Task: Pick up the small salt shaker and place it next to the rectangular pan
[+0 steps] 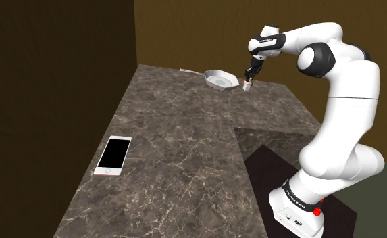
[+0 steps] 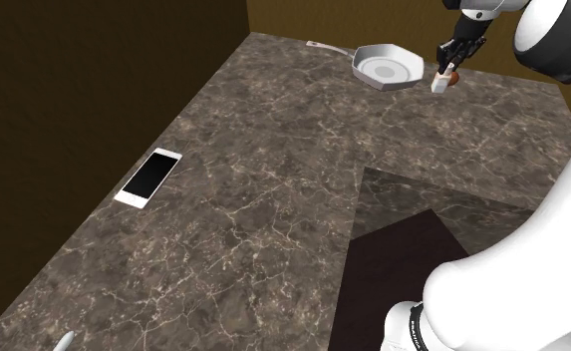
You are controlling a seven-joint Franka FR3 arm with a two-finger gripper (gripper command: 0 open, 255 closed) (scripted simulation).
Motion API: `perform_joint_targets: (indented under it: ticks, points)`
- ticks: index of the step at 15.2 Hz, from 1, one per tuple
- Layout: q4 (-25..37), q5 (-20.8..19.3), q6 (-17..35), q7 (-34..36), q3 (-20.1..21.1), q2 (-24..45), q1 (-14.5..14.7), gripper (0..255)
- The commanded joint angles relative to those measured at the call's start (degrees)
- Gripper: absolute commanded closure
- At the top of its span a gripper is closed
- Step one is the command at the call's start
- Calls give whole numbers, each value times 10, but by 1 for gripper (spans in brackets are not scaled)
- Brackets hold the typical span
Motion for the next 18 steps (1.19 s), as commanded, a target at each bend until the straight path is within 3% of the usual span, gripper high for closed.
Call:
perform_joint_targets:
  ticks: [1, 6, 10, 18]
  points:
    - [0, 0, 0, 0, 0, 0, 0, 0]
    - [0, 0, 0, 0, 0, 0, 0, 0]
    - [27, -1, -56, 0, 0, -29, 2, 0]
    - [27, -1, -56, 0, 0, -29, 2, 0]
